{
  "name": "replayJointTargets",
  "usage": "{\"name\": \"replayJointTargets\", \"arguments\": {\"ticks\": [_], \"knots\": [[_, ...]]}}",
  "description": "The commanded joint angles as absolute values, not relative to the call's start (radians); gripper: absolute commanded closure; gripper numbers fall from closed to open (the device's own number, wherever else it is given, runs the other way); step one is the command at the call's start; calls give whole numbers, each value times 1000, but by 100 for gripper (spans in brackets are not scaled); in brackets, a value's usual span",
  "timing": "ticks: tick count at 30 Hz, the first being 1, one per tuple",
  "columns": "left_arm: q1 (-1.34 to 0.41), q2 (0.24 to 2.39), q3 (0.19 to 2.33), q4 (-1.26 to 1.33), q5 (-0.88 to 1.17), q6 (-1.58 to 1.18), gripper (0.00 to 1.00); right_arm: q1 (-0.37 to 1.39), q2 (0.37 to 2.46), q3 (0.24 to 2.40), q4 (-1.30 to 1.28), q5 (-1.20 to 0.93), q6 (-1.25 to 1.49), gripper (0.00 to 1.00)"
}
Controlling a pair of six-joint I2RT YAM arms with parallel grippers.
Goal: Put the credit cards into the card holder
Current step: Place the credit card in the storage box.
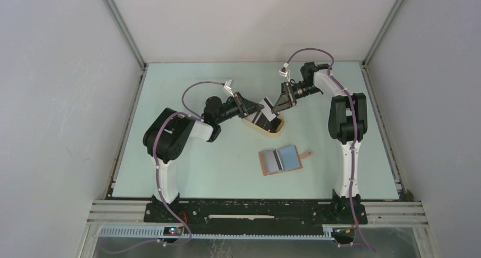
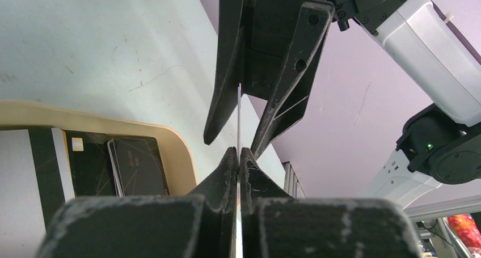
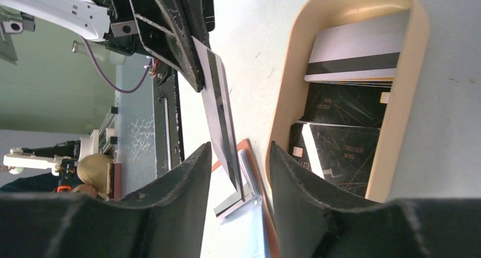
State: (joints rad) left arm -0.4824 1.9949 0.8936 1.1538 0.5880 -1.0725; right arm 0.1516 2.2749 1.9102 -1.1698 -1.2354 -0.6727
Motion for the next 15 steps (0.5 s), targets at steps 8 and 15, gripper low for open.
{"name": "replayJointTargets", "arguments": {"ticks": [8,15], "knots": [[-489,1983,907,1207,602,-1052,100,179,2238,1975,-1275,-1299,-758,85],[-489,1934,855,1180,541,-1020,59,175,2209,1935,-1202,-1297,-681,100]]}}
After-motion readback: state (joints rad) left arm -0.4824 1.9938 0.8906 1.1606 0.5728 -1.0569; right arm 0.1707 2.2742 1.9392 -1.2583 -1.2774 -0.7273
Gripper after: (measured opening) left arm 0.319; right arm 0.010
